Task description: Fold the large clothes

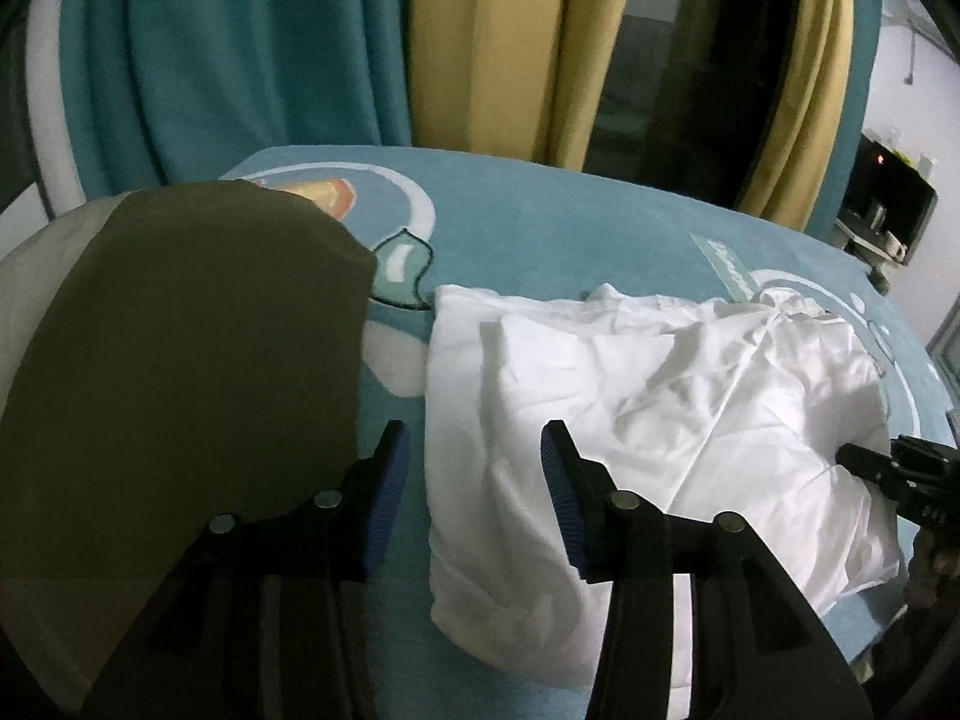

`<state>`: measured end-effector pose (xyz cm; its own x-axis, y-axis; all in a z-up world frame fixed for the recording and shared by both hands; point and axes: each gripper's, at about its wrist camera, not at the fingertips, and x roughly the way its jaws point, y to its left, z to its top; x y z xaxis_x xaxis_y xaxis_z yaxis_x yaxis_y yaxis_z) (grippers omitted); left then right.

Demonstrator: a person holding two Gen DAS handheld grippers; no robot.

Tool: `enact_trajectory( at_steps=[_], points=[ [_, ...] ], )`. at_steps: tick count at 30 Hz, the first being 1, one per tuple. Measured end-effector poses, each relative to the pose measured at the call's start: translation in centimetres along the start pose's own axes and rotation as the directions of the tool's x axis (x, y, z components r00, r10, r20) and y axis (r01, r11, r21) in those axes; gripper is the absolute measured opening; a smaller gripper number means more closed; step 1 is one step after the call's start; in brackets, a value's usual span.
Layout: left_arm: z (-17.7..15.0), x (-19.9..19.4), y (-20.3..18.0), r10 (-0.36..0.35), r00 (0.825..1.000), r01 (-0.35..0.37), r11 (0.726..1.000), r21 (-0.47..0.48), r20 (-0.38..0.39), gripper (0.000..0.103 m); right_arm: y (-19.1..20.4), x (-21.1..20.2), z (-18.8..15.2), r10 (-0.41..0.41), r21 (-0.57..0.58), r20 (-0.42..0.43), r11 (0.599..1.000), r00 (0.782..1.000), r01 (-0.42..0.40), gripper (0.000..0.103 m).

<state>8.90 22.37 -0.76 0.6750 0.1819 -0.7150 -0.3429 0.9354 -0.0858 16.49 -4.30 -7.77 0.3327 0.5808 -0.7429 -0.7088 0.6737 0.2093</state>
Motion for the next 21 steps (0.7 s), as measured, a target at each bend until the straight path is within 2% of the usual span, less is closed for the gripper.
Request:
enact_trajectory(
  at_steps=[5, 10, 14, 16, 18, 21],
  points=[
    [0.3, 0.1, -1.2, -0.031, 1.0, 0.031, 0.999, 0.019, 0.001, 0.05, -1.1, -2.0, -1.0, -0.045, -0.022, -0.004, 0.999, 0.999, 0.045, 0.024],
    [0.4, 0.6, -3.5, -0.072, 0.997, 0.073, 0.995, 0.061, -0.017, 0.051, -3.8, -4.5, -2.3, -0.098, -0.014, -0.007, 0.995, 0.995, 0.098, 0.024],
    [0.2, 1.4, -6.4, -0.099, 0.994, 0.104, 0.987, 0.121, -0.046, 0.052, -5.8, -6.2, -3.4, -0.134, -0.006, -0.011, 0.991, 0.991, 0.134, 0.024],
    [0.0, 1.9, -8.0, -0.1, 0.993, 0.108, 0.98, 0.167, -0.056, 0.056, -7.0, -7.0, -3.9, -0.154, 0.005, -0.01, 0.988, 0.988, 0.154, 0.024],
    [-0.2, 2.6, -9.3, -0.125, 0.989, 0.138, 0.973, 0.187, -0.08, 0.058, -7.9, -7.6, -4.2, -0.167, 0.012, -0.008, 0.986, 0.986, 0.167, 0.024],
    [-0.5, 3.7, -10.5, -0.17, 0.978, 0.189, 0.968, 0.163, -0.124, 0.058, -9.0, -8.5, -4.5, -0.178, 0.022, -0.001, 0.984, 0.984, 0.178, 0.025]
  ],
)
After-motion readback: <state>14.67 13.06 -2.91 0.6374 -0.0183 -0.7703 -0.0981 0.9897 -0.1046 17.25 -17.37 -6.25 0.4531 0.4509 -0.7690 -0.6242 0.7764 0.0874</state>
